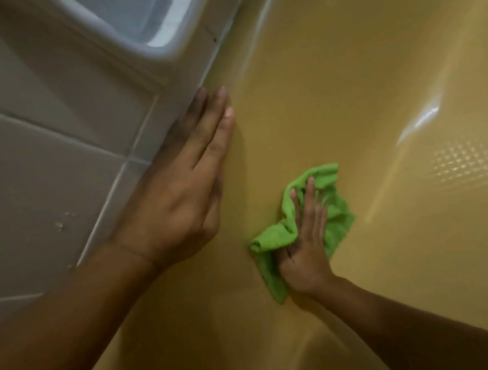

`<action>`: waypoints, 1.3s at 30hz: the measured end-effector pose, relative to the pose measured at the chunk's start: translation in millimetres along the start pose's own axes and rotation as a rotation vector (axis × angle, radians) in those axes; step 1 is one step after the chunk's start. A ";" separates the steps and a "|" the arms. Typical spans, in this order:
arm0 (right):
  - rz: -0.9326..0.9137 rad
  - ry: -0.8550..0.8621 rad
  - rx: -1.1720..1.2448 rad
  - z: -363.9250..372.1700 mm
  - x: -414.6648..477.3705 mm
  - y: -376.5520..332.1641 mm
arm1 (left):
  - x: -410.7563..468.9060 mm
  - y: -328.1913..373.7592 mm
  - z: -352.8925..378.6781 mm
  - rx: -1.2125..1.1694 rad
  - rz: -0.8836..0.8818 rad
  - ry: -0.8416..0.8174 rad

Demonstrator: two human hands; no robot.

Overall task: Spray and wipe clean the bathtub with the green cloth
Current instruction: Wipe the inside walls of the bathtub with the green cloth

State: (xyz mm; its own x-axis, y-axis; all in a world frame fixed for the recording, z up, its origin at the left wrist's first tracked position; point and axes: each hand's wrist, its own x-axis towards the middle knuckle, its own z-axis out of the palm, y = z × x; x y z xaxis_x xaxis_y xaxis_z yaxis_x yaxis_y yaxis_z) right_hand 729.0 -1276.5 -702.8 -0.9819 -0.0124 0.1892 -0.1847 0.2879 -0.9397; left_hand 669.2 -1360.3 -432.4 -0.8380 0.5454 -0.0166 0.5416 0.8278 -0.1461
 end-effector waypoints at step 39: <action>0.608 0.309 0.354 -94.3 205.5 -53.7 | 45.8 9.8 -7.0 -0.003 -0.052 0.000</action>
State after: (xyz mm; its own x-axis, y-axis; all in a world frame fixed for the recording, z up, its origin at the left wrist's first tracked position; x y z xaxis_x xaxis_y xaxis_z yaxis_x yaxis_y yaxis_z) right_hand 541.1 -1204.3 -586.6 -0.8679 0.3335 -0.3680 0.3301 -0.1662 -0.9292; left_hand 636.6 -1326.3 -427.8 -0.8653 0.5012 -0.0091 0.4971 0.8557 -0.1438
